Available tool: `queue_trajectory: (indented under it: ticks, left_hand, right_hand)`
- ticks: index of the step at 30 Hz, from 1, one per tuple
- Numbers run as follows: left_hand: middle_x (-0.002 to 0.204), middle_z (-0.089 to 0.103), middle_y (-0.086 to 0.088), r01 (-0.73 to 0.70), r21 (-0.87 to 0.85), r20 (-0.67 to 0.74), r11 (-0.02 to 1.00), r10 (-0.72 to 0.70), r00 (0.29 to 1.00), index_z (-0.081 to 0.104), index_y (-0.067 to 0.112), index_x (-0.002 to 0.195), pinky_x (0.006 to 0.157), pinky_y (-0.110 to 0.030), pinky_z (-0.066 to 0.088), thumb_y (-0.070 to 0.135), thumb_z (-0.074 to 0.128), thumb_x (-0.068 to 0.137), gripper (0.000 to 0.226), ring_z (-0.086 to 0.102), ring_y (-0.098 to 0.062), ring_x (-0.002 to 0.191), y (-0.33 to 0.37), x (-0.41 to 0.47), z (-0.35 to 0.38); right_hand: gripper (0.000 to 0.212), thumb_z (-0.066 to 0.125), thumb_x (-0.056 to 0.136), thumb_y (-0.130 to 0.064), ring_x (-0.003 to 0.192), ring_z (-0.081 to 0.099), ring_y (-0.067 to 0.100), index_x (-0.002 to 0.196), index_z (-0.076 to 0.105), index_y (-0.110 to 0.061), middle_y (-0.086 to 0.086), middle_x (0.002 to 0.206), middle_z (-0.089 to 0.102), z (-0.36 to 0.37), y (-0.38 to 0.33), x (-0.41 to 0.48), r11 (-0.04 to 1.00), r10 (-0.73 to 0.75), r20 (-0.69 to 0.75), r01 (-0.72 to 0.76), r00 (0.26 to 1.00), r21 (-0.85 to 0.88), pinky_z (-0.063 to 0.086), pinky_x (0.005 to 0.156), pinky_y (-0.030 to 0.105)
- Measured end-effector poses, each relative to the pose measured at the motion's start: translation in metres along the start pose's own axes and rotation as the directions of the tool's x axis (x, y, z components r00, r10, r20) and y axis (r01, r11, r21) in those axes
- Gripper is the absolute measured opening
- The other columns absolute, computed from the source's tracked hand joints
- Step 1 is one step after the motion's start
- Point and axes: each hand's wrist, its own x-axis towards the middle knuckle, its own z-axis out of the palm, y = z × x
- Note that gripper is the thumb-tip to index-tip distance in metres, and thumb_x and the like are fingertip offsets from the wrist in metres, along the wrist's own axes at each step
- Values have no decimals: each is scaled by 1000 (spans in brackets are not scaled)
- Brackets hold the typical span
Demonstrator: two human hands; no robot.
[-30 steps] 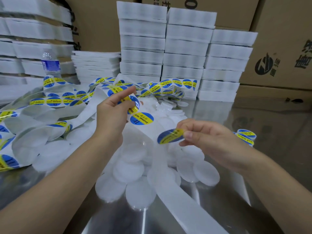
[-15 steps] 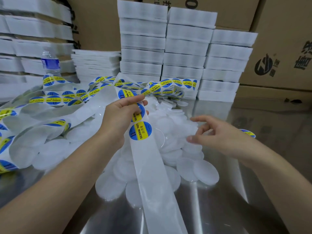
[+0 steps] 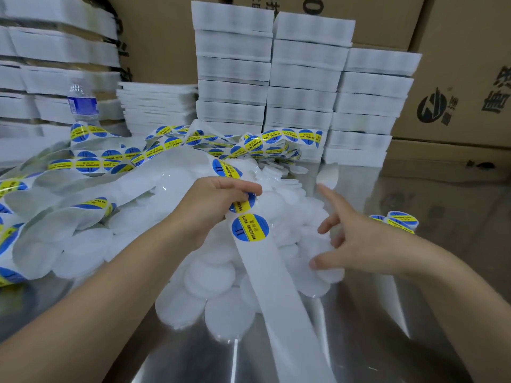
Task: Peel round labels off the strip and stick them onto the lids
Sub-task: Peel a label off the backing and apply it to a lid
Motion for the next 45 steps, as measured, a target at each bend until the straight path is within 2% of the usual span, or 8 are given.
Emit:
queue_trajectory:
  ticks: [8,13,20,25,30,33,38,45]
  left_hand:
    - [92,75,8,12,163,210,987,-47,977,79,28,77,79,-23,49,11,63,85,25,61,-8,82,1,-8,7]
    - [76,73,13,-88,143,327,986,37,944,78,34,77,55,-3,42,21,73,79,14,61,9,67,0,-16,16]
    - [92,67,-19,-131,215,327,968,55,943,78,30,73,71,-20,48,36,77,64,11,56,-6,72,-5,-17,20]
    - [63,67,8,-120,279,291,953,36,956,76,24,65,62,-10,46,28,75,78,13,58,3,59,-8,-13,20]
    - [65,70,13,-29,189,146,982,1,989,75,21,62,60,-6,47,22,73,81,19,62,3,62,-10,-7,18]
    - [69,72,8,20,103,100,994,-31,995,75,19,67,61,-12,50,20,69,84,18,65,-4,65,-8,-5,17]
    - [79,75,0,56,41,97,998,-60,993,76,20,68,85,-38,49,21,68,85,19,65,-17,76,-5,-4,14]
    - [73,74,6,34,35,162,999,-39,986,77,26,66,58,-13,49,20,68,85,22,67,-3,65,-4,-6,14]
  right_hand:
    - [121,78,55,-47,77,59,6,138,-9,-58,-13,104,53,9,-11,7,931,-8,-355,137,935,340,52,67,24]
    - [121,71,50,-56,83,63,17,144,-4,-47,-7,100,52,23,-19,9,925,41,-411,121,911,360,56,79,44]
    - [109,76,65,-49,79,59,6,146,4,-41,-14,96,51,34,-19,13,943,34,-483,132,875,306,49,71,24]
    - [104,73,66,-50,80,57,4,146,8,-40,-13,96,52,36,-20,14,935,28,-500,155,865,319,46,65,14]
    - [67,67,78,-42,77,55,1,133,30,-47,-9,91,58,33,-21,15,902,-16,-566,256,824,348,42,67,7]
    - [17,60,87,-31,69,54,2,101,60,-40,-12,75,60,27,-25,13,779,5,-601,374,799,503,47,73,22]
    - [44,47,92,-40,58,51,8,58,66,-21,-6,59,56,12,-26,11,468,188,-401,277,897,839,45,62,25]
    - [44,42,94,-42,52,45,12,66,61,-15,-2,59,49,10,-21,13,432,250,-149,28,957,901,42,58,27]
